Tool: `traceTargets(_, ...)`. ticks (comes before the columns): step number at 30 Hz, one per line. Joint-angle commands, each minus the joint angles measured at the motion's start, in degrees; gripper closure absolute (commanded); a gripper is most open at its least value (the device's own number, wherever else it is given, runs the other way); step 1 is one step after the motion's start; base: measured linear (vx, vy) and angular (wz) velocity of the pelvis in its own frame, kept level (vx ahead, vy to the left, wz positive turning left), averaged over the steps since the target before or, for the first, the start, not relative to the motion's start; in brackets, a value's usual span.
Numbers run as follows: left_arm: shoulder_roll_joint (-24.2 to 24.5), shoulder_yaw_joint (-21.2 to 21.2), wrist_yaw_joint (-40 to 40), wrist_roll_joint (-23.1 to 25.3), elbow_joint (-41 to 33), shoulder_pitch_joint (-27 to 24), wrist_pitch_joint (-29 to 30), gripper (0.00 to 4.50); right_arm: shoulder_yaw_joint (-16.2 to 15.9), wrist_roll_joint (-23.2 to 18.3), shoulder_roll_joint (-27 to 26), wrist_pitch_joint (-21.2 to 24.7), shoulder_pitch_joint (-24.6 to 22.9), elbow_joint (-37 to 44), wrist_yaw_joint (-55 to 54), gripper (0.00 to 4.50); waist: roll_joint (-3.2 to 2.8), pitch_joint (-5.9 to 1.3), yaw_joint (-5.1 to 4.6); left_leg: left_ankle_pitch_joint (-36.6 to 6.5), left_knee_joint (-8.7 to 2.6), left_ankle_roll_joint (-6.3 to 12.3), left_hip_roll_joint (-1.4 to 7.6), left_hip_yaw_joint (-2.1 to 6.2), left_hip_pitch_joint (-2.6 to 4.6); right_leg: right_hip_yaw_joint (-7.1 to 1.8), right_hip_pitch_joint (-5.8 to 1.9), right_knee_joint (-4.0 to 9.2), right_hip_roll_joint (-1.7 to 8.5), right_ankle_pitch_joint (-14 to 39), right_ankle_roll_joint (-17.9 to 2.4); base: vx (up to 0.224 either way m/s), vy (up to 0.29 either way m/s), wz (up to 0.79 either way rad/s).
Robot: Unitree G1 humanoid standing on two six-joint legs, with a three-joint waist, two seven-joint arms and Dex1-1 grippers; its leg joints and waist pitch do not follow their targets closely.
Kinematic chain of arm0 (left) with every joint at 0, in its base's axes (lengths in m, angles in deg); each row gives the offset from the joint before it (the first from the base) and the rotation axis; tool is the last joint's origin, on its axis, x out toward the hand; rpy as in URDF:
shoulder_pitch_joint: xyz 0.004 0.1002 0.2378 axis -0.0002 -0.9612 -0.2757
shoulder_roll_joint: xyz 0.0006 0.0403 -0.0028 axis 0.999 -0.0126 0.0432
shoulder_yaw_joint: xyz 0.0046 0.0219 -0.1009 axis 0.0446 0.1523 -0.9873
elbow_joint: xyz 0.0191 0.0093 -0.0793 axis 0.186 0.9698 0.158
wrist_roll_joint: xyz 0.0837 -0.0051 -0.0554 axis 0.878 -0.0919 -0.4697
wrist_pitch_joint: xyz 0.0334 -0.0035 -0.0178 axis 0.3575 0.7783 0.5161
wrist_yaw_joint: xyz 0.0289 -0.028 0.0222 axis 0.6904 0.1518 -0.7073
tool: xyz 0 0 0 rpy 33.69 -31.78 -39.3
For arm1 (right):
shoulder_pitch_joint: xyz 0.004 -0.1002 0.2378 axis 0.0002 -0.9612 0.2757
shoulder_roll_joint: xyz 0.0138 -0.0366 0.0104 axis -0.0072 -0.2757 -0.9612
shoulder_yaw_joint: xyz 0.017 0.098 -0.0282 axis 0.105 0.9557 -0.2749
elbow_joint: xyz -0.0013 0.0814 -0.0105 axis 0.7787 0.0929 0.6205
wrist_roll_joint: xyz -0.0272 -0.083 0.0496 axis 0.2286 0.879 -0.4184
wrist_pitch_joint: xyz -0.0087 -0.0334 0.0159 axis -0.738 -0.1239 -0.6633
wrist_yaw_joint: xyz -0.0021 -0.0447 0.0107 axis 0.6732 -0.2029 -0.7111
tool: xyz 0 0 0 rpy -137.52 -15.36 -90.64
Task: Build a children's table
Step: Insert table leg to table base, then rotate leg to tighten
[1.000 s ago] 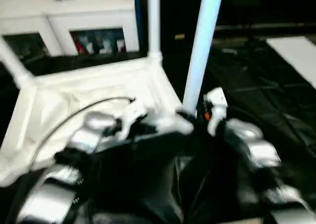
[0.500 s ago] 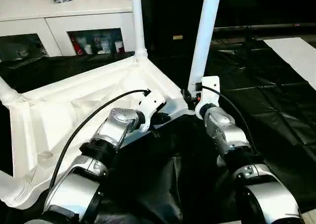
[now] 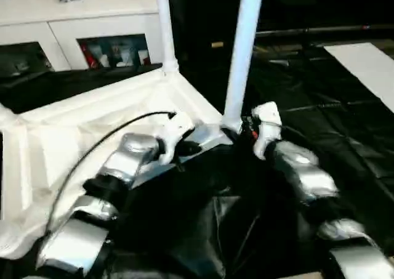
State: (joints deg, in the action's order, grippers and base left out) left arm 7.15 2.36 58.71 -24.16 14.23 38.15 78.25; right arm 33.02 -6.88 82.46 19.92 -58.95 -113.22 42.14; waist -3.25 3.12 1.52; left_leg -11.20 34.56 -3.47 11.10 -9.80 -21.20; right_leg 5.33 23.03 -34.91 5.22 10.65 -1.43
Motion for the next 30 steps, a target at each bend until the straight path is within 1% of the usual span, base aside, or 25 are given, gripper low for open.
traceTargets(1, 1.0, 0.9, 3.7, 0.0, -1.1, -0.7, -0.9, 4.50, -2.4, -0.3, 0.3, 1.3, -0.7, 3.0, 5.4, 0.96, 0.57, -4.19, 0.21, -7.5, -3.65, 6.47, 1.53, 0.32, -0.13, -2.60, -3.91, 4.06, 2.98, 7.2, -13.4, 0.000, 0.000, 0.00)
traceTargets(2, 1.8, 1.2, 7.3, -1.0, -2.1, -1.3, -2.3, 4.50, -2.8, -0.3, 2.0, 1.3, -1.6, 4.5, 8.0, 0.96, 0.58, -4.21, 0.30, -7.6, -3.61, 6.33, 1.56, 0.32, -0.02, -2.62, -3.88, 4.06, 3.06, 7.4, -13.6, 0.000, 0.000, 0.00)
traceTargets(4, 2.8, 1.6, 10.9, -2.0, -3.3, -1.9, -2.9, 4.50, -3.1, -0.5, 3.5, 1.6, -2.4, 6.0, 10.3, 0.96, 0.51, -4.18, 0.34, -7.7, -3.64, 6.23, 1.66, 0.29, -0.06, -2.64, -3.84, 3.95, 3.04, 7.3, -14.0, 0.000, 0.000, 0.00)
traceTargets(5, 4.3, 2.6, 15.5, -2.7, -4.6, -2.5, -4.8, 4.50, -3.4, -0.6, 5.5, 1.9, -3.5, 8.1, 13.0, 0.96, 0.52, -4.12, 0.47, -8.1, -3.69, 6.15, 1.76, 0.25, 0.04, -2.67, -3.74, 4.03, 3.05, 7.9, -13.9, 0.000, 0.000, 0.00)
traceTargets(7, 4.7, 2.8, 16.8, -2.9, -4.9, -2.7, -4.7, 4.50, -3.6, -0.8, 6.3, 2.3, -3.9, 9.0, 14.1, 0.96, 0.44, -4.06, 0.57, -8.3, -3.77, 5.90, 1.83, 0.16, 0.19, -2.75, -3.57, 4.04, 2.95, 8.0, -14.1, 0.000, 0.000, 0.00)
traceTargets(8, 5.0, 2.6, 18.6, -3.8, -5.5, -2.9, -5.0, 4.50, -4.2, -1.1, 7.6, 2.8, -4.8, 10.9, 15.4, 0.96, 0.32, -4.07, 0.87, -8.7, -3.73, 5.70, 1.88, 0.07, 0.46, -2.78, -3.36, 4.16, 2.98, 8.4, -14.2, 0.000, 0.000, 0.00)
traceTargets(10, 5.1, 2.5, 19.6, -4.3, -5.9, -3.0, -4.6, 4.50, -4.3, -1.5, 8.1, 3.4, -5.2, 12.0, 15.9, 0.96, 0.27, -4.03, 1.16, -9.0, -3.84, 5.23, 2.02, 0.03, 0.54, -2.86, -3.25, 4.07, 3.06, 8.6, -14.4, 0.000, 0.000, 0.00)
traceTargets(13, 5.2, 2.7, 20.7, -4.7, -6.5, -3.3, -4.5, 4.50, -4.5, -1.5, 8.3, 3.5, -5.5, 12.5, 16.7, 0.96, 0.37, -4.03, 1.57, -9.3, -3.93, 4.62, 2.08, 0.09, 0.49, -2.88, -3.32, 4.06, 3.18, 9.0, -14.0, 0.000, 0.000, 0.00)
traceTargets(14, 5.3, 2.7, 21.2, -4.8, -6.6, -3.4, -4.4, 4.50, -4.7, -1.3, 8.3, 3.5, -5.7, 12.7, 17.3, 0.96, 0.40, -4.13, 1.77, -8.5, -3.85, 4.61, 2.04, 0.05, 0.50, -2.93, -3.27, 3.95, 3.16, 8.3, -14.0, 0.000, 0.000, 0.00)
traceTargets(16, 5.3, 2.8, 22.0, -5.1, -7.4, -3.8, -4.4, 4.50, -5.4, -1.0, 8.3, 3.8, -6.0, 13.1, 19.2, 0.96, 0.51, -4.14, 1.83, -7.7, -3.80, 4.79, 1.91, 0.07, 0.22, -2.87, -3.51, 3.90, 3.21, 7.8, -13.8, 0.000, 0.000, 0.00)
traceTargets(18, 5.2, 2.8, 22.0, -5.1, -7.4, -3.8, -4.4, 4.50, -5.6, -1.0, 8.3, 3.9, -6.0, 13.0, 19.6, 0.96, 0.54, -4.16, 1.86, -7.4, -3.73, 4.93, 1.87, 0.08, 0.17, -2.84, -3.54, 3.87, 3.24, 7.8, -13.6, 0.000, 0.000, 0.00)
traceTargets(19, 5.2, 2.7, 22.2, -5.0, -7.3, -3.8, -4.4, 4.50, -5.6, -1.0, 8.4, 4.1, -6.0, 13.0, 19.8, 1.24, 0.59, -4.13, 1.84, -7.4, -3.77, 4.97, 1.87, 0.09, 0.14, -2.82, -3.55, 3.91, 3.24, 8.0, -13.5, 0.000, 0.000, 0.00)
traceTargets(22, 5.3, 2.6, 22.7, -4.9, -7.1, -3.8, -4.7, 4.50, -5.9, -0.9, 8.6, 4.4, -5.8, 12.7, 20.2, 1.37, 0.56, -4.12, 1.86, -7.4, -3.76, 4.77, 1.86, 0.12, 0.18, -2.80, -3.49, 4.02, 3.22, 9.0, -13.2, 0.000, 0.000, 0.00)
traceTargets(24, 5.4, 2.6, 22.8, -4.9, -7.2, -3.8, -4.6, 4.50, -5.9, -0.9, 8.6, 4.5, -5.8, 12.6, 20.4, 1.62, 0.54, -4.12, 1.84, -7.5, -3.77, 4.68, 1.86, 0.11, 0.19, -2.79, -3.49, 4.03, 3.20, 9.1, -13.1, 0.000, 0.000, 0.00)
traceTargets(30, 5.4, 2.4, 23.0, -4.9, -7.0, -3.7, -4.3, 4.50, -5.8, 0.0, 8.3, 4.1, -5.3, 11.5, 20.9, 1.81, 0.59, -4.22, 1.83, -6.7, -3.69, 5.00, 1.86, 0.14, 0.14, -2.77, -3.53, 3.81, 3.17, 7.6, -13.4, 0.000, 0.000, 0.00)
